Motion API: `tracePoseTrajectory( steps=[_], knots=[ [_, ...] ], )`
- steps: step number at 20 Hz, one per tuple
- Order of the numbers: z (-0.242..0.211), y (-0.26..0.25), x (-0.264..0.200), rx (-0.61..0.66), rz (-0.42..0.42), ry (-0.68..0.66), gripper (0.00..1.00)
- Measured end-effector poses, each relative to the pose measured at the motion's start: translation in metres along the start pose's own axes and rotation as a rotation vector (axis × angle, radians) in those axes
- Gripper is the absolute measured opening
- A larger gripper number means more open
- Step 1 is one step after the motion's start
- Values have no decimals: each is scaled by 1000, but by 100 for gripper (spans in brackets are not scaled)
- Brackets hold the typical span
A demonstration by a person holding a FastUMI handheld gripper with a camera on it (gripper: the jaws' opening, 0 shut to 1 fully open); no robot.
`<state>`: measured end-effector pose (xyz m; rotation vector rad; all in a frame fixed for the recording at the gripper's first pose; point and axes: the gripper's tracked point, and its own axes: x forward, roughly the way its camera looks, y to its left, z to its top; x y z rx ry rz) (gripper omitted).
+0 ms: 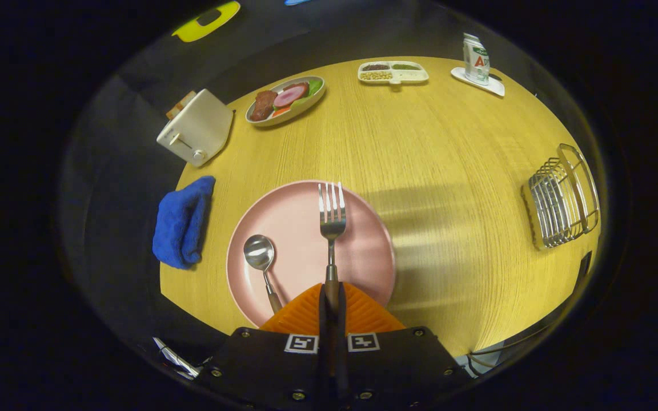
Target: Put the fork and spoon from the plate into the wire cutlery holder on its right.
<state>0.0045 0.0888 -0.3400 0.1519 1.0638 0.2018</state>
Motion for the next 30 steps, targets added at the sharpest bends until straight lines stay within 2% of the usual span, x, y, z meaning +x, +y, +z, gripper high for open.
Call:
tracePoseTrajectory(
  steps=[5, 11, 17, 22, 30],
  knots=[
    [29, -32, -41, 61, -35, -108, 5],
    [32, -97, -91, 193, -104, -168, 5],
    [21, -160, -125, 261, -172, -146, 5],
    [22, -183, -130, 362, -185, -116, 5],
    [17, -207, -129, 457, -205, 3, 5]
  ],
)
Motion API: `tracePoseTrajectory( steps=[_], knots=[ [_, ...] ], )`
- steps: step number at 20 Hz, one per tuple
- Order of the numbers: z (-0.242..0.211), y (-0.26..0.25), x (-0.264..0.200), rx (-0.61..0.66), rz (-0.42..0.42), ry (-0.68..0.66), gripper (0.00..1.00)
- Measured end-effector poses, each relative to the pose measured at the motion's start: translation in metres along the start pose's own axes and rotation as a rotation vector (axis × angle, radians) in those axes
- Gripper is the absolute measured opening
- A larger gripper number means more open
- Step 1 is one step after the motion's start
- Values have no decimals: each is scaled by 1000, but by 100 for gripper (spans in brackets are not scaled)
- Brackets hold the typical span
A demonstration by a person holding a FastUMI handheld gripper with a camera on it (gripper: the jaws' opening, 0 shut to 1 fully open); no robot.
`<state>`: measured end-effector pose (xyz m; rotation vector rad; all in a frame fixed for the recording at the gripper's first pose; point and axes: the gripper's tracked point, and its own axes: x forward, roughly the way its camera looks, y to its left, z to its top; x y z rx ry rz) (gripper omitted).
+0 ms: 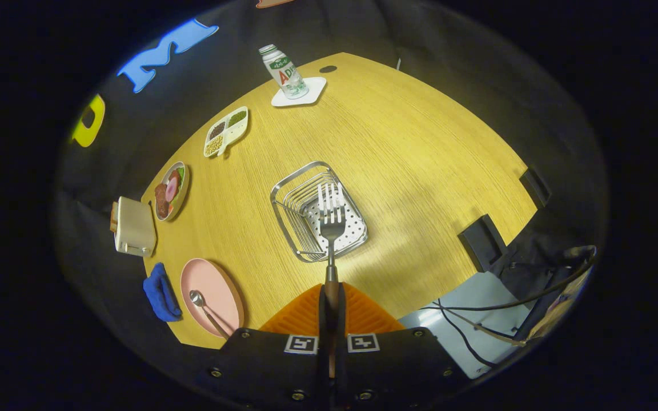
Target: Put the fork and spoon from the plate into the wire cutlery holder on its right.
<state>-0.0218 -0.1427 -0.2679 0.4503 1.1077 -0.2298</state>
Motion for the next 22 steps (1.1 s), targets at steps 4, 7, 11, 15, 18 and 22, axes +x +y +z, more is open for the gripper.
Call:
tracePoseTrajectory(
  steps=[4, 7, 11, 15, 18, 22],
  knots=[
    [4, -5, 1, 0, -19, 33, 5],
    [9, -9, 1, -8, -38, 44, 5],
    [11, -8, 4, -22, -46, 70, 7],
    [17, 2, -1, -91, -67, 24, 7],
    [13, 12, -3, -111, -49, 47, 7],
    [10, 12, -1, -117, -58, 80, 7]
  ],
)
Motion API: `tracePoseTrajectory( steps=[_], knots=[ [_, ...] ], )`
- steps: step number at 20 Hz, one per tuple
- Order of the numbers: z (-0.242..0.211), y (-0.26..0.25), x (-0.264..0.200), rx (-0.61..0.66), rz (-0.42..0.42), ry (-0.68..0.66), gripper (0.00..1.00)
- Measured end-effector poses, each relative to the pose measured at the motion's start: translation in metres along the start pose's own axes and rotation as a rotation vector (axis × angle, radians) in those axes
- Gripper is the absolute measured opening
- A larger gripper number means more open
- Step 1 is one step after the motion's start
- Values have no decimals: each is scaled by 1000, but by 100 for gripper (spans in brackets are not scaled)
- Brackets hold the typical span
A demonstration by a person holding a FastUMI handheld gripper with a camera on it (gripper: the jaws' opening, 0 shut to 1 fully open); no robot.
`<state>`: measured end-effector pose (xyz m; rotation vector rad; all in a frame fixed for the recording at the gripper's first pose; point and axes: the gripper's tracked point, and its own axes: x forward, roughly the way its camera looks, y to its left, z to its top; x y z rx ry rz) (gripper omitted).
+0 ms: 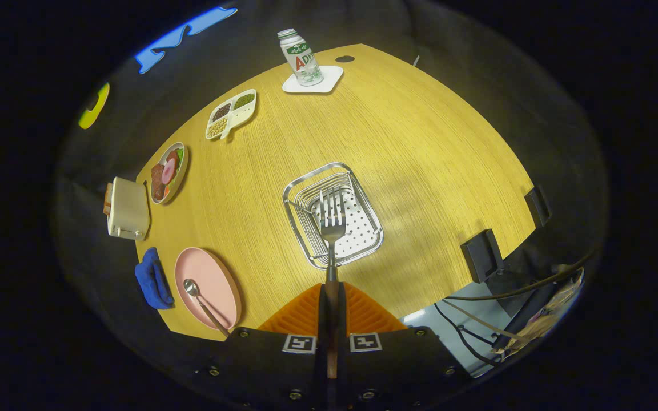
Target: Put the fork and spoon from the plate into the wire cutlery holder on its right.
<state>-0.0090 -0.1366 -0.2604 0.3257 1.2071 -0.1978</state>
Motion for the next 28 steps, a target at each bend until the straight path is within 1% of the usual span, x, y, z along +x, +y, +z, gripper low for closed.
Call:
tracePoseTrajectory(
  steps=[2, 3, 5, 8, 9, 13, 19, 24, 28],
  knots=[
    [2, -2, 1, 7, 1, 1, 7],
    [2, 1, -2, 15, 16, 3, 11],
    [9, 0, -5, 30, 26, -16, 12],
    [15, -2, -12, 28, 21, -45, 21],
    [15, -2, -15, 27, 22, -51, 27],
    [16, -3, -26, 37, 28, -83, 27],
    [41, 8, -60, 23, 44, -247, 27],
    [46, 50, -78, -50, 85, -324, 27],
    [30, 103, -70, -149, 132, -321, 27]
  ],
)
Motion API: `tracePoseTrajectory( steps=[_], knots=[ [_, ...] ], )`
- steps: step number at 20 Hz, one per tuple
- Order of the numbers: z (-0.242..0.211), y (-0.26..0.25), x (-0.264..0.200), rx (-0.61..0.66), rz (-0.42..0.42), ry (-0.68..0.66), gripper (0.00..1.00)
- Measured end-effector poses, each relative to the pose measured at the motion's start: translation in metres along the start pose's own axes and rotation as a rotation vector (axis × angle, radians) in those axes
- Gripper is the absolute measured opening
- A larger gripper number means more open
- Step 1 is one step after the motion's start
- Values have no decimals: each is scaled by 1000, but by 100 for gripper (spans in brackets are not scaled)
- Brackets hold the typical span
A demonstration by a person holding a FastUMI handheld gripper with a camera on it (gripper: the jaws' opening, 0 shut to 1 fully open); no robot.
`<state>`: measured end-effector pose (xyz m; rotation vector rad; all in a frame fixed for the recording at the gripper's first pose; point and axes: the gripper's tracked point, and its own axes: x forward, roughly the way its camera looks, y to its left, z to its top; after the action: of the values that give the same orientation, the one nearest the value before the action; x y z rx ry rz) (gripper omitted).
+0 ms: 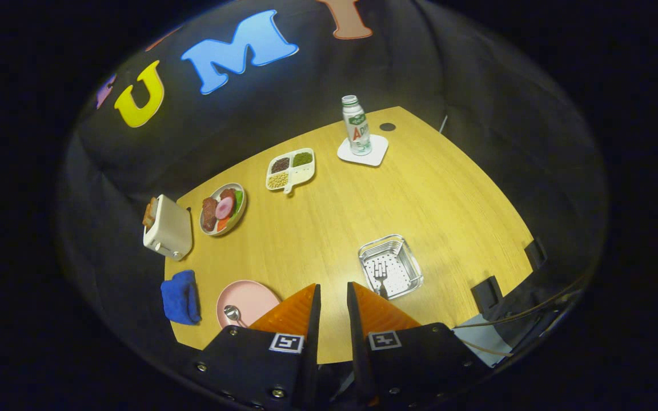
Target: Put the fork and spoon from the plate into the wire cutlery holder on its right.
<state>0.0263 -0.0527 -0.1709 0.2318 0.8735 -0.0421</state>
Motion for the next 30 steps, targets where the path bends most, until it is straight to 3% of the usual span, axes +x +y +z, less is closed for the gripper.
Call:
tracePoseTrajectory(
  steps=[7, 12, 30],
  knots=[
    [-52, 95, 36, -142, 108, 89, 27],
    [-85, 135, 51, -210, 162, 162, 27],
    [-204, 160, 115, -585, 146, 400, 27]
  ],
)
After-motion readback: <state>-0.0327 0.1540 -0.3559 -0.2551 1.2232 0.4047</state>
